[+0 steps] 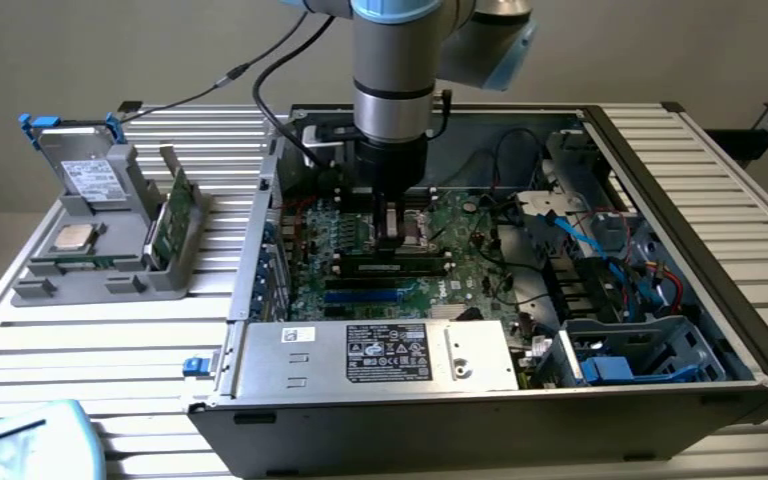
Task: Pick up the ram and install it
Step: 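Press down the ram until it locks into place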
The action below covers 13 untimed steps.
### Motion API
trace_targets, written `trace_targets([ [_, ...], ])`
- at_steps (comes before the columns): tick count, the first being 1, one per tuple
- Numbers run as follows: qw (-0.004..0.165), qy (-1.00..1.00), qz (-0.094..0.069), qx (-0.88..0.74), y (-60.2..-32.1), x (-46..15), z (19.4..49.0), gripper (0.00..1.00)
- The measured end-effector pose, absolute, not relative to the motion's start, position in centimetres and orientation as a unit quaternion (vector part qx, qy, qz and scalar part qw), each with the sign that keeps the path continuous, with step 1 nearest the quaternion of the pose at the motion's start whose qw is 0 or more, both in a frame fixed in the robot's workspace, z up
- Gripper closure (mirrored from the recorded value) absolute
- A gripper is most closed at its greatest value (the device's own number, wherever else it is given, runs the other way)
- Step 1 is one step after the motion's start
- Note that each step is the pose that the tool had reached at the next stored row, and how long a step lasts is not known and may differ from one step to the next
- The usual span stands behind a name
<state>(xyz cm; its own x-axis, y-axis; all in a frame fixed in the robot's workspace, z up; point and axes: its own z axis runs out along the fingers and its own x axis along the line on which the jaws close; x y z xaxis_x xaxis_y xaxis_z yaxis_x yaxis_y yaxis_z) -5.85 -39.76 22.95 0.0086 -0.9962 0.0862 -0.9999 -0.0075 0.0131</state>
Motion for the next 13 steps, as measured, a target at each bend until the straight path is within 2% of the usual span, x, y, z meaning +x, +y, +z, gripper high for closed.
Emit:
trace_targets([
  [13, 0.035, -0.704, 0.026, 0.709, -39.75, -5.85, 22.38, 0.89],
])
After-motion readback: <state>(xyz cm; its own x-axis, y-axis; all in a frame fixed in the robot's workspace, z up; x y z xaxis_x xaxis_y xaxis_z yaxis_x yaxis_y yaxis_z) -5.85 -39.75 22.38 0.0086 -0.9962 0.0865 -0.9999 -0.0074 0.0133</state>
